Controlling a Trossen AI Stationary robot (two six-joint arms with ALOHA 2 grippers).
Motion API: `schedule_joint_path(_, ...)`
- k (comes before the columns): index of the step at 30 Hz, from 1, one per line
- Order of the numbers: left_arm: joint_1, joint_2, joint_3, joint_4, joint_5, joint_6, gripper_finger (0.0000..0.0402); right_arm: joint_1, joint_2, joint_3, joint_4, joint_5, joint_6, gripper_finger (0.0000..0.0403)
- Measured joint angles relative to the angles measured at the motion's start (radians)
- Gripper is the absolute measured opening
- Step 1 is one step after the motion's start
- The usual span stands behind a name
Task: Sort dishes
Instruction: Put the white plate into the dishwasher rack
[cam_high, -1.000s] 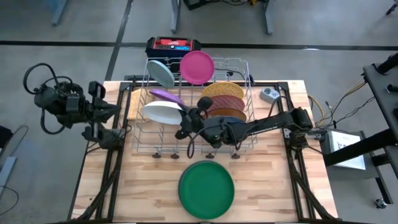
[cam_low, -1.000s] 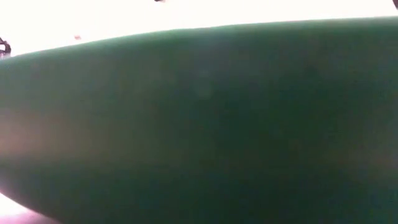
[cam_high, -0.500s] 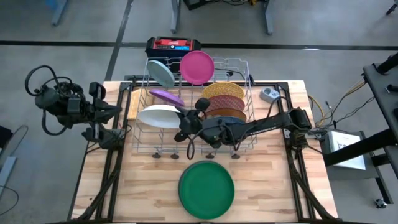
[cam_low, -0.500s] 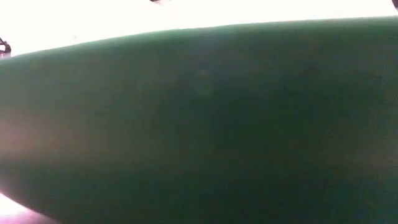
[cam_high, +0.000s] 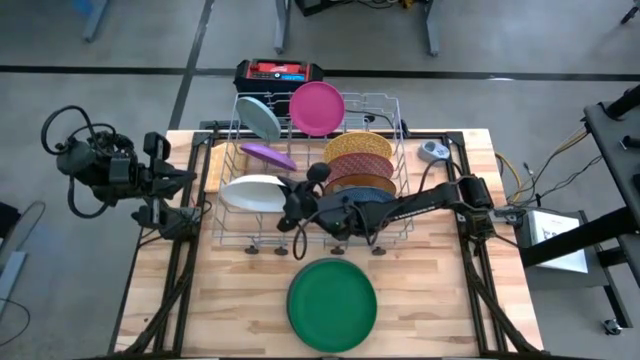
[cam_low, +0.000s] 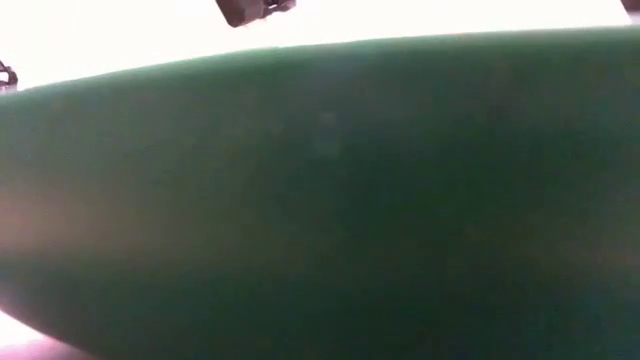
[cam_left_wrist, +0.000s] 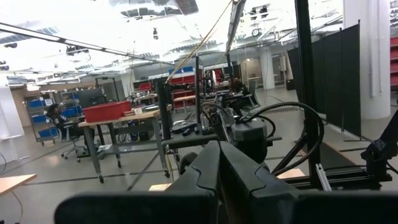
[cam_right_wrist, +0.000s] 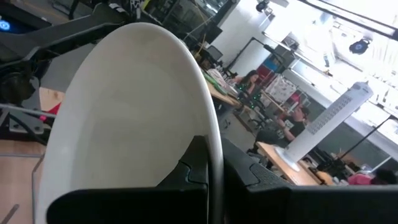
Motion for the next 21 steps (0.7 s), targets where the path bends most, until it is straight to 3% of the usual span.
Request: schedule_joint_path(21, 0.0, 0.0, -0.001, -0.025, 0.0, -0.013, 0.0, -0.007, 0.003, 0.0, -0.159, -0.062, 0.188, 0.0)
